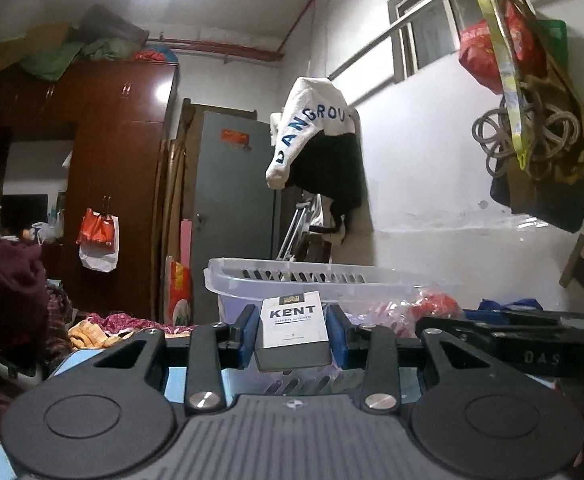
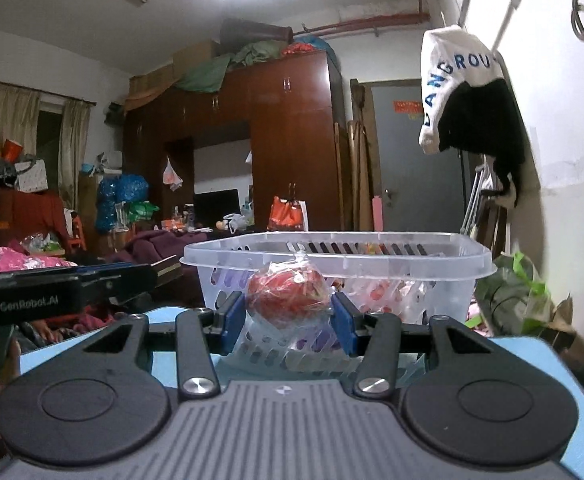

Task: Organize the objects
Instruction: 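Lift both held items over the white basket and release them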

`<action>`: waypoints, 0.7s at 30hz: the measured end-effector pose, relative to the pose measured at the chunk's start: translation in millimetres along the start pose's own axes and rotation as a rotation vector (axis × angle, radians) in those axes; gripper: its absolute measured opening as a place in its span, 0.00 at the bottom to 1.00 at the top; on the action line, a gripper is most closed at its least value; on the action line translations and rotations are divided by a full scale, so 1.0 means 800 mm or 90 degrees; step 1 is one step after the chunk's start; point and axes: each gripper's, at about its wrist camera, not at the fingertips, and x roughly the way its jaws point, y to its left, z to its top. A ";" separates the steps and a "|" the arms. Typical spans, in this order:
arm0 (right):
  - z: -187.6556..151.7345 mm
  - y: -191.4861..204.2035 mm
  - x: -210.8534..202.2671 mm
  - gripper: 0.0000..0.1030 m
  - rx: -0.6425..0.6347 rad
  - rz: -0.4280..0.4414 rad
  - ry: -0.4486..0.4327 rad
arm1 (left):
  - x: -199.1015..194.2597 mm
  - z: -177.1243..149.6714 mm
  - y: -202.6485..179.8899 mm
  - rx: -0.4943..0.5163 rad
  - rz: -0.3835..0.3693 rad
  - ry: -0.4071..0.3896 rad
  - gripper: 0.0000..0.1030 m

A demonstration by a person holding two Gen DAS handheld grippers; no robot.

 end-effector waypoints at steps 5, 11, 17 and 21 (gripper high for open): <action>-0.006 -0.006 -0.007 0.50 -0.002 -0.008 -0.001 | -0.001 0.000 -0.007 0.028 0.008 -0.005 0.40; -0.006 -0.006 -0.010 0.50 -0.003 -0.010 -0.002 | 0.000 0.000 0.000 0.019 0.011 0.000 0.40; -0.007 -0.005 -0.011 0.50 -0.007 -0.003 -0.002 | 0.000 -0.001 -0.002 0.023 0.008 0.002 0.40; -0.007 -0.002 -0.010 0.50 -0.012 0.001 0.001 | -0.001 -0.002 0.001 0.016 0.012 0.003 0.40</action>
